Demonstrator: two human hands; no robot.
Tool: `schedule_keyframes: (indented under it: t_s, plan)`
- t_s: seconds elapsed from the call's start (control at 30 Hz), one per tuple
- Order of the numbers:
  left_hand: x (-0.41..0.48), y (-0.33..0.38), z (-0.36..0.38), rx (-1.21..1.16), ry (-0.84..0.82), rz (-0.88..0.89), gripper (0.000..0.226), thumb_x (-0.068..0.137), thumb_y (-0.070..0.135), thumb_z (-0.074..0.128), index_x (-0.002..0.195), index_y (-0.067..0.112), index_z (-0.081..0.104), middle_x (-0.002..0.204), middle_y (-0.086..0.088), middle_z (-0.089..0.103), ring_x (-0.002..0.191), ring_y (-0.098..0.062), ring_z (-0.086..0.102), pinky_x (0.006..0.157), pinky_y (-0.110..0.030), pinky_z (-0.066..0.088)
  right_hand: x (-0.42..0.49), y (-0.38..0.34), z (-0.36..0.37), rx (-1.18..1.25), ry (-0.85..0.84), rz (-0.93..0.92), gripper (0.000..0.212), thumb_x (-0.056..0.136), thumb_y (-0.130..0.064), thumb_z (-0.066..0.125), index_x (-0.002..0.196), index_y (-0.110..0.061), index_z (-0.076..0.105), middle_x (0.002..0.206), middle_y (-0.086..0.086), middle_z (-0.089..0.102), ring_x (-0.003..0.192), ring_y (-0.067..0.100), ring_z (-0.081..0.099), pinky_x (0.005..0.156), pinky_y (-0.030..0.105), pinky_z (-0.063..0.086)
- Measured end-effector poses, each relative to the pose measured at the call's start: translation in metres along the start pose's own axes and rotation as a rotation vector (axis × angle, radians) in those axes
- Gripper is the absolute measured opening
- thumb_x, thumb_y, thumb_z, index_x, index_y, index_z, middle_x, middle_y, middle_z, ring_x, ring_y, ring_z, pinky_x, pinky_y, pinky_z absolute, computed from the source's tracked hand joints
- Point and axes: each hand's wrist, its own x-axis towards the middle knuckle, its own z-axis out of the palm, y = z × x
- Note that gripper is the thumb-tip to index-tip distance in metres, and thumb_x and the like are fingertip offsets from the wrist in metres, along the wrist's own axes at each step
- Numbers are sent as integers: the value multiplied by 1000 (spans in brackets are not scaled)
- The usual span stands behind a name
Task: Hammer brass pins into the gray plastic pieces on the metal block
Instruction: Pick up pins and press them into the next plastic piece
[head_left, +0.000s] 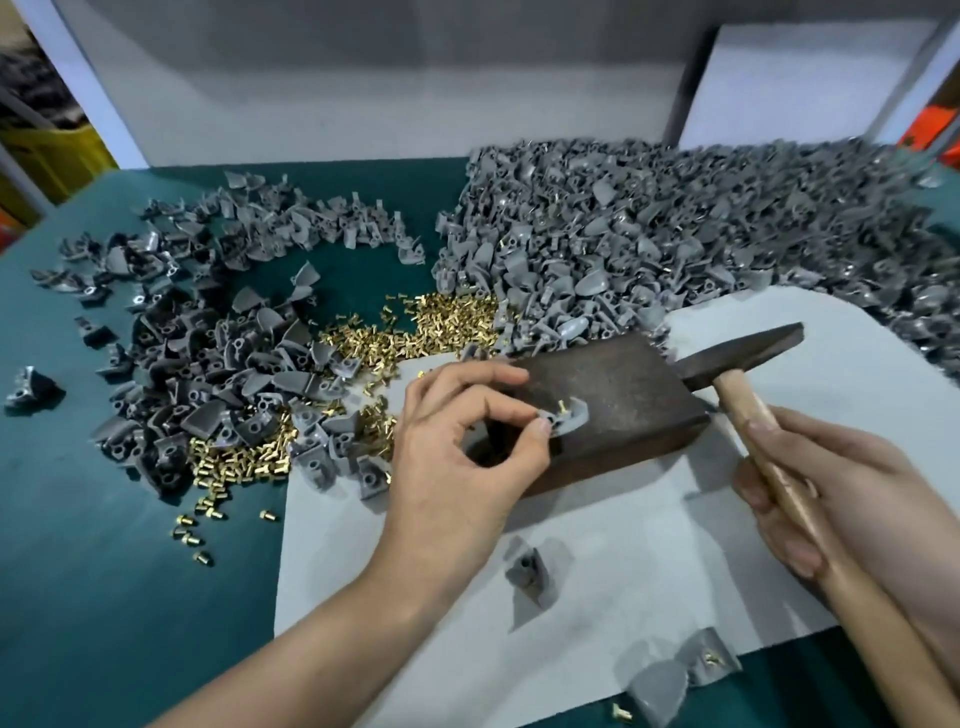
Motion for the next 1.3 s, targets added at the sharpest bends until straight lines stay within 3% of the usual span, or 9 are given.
schedule_keyframes:
  t_s: [0.13, 0.37, 0.5, 0.6, 0.73, 0.93, 1.1, 1.17, 1.3]
  plan:
    - [-5, 12, 0, 76, -12, 48, 14, 77, 42, 67, 72, 29, 67, 109, 29, 57, 119, -4, 44, 100, -47, 40, 1, -1, -2, 31, -30, 40, 17, 98, -13, 47, 103, -10, 63, 52, 13, 51, 27, 19, 33, 30, 16, 28]
    - [73, 82, 26, 68, -9, 123, 13, 88, 31, 65, 77, 29, 71, 95, 15, 70, 90, 3, 63, 88, -25, 48, 2, -3, 0, 67, 2, 42, 19, 97, -16, 50, 113, -17, 60, 51, 13, 54, 27, 18, 37, 31, 15, 30]
    - [152, 73, 19, 617, -154, 195, 32, 100, 29, 48, 125, 15, 62, 80, -4, 70, 57, -10, 58, 92, -56, 50, -2, -6, -1, 101, -23, 67, 20, 98, -14, 49, 115, -17, 59, 56, 14, 55, 30, 17, 38, 33, 16, 31]
    - [180, 25, -24, 1004, -334, -58, 44, 101, 26, 46, 143, 12, 42, 123, -14, 62, 93, -23, 64, 95, -41, 50, -5, -8, -5, 116, -21, 74, 18, 98, -13, 48, 112, -15, 60, 55, 14, 53, 30, 17, 37, 33, 15, 31]
    - [168, -29, -91, 1241, -362, -232, 32, 99, 20, 48, 130, 13, 54, 115, -10, 61, 92, -22, 60, 80, -29, 52, -7, -10, -3, 53, -10, 35, 17, 98, -13, 49, 107, -18, 63, 52, 13, 54, 31, 18, 40, 32, 19, 32]
    - [144, -36, -121, 1159, -150, -34, 22, 91, -3, 54, 100, 10, 69, 111, -13, 65, 94, -27, 61, 83, -38, 52, -9, -1, 10, -444, 218, -198, 32, 88, -15, 61, 115, -32, 61, 51, 3, 65, 39, 18, 57, 44, 28, 45]
    - [135, 2, -105, 971, -51, 30, 13, 98, 19, 54, 107, 19, 63, 94, 0, 68, 71, -12, 61, 62, -23, 49, -12, -3, 9, -600, 292, -263, 42, 83, -14, 65, 124, -24, 63, 69, -1, 68, 63, 27, 66, 60, 31, 44]
    - [128, 25, -86, 760, -139, 22, 8, 94, 19, 59, 102, 19, 60, 87, 6, 68, 67, -2, 63, 52, -13, 46, -10, -3, 5, -536, 275, -216, 39, 84, -16, 65, 121, -27, 64, 63, -6, 67, 49, 20, 63, 55, 29, 43]
    - [98, 71, -37, 632, -606, 173, 8, 87, 23, 69, 89, 29, 65, 82, 19, 68, 78, 10, 64, 72, -5, 48, -2, 2, -2, -438, 253, -161, 37, 85, -17, 65, 121, -27, 63, 54, -2, 65, 40, 15, 59, 55, 30, 44]
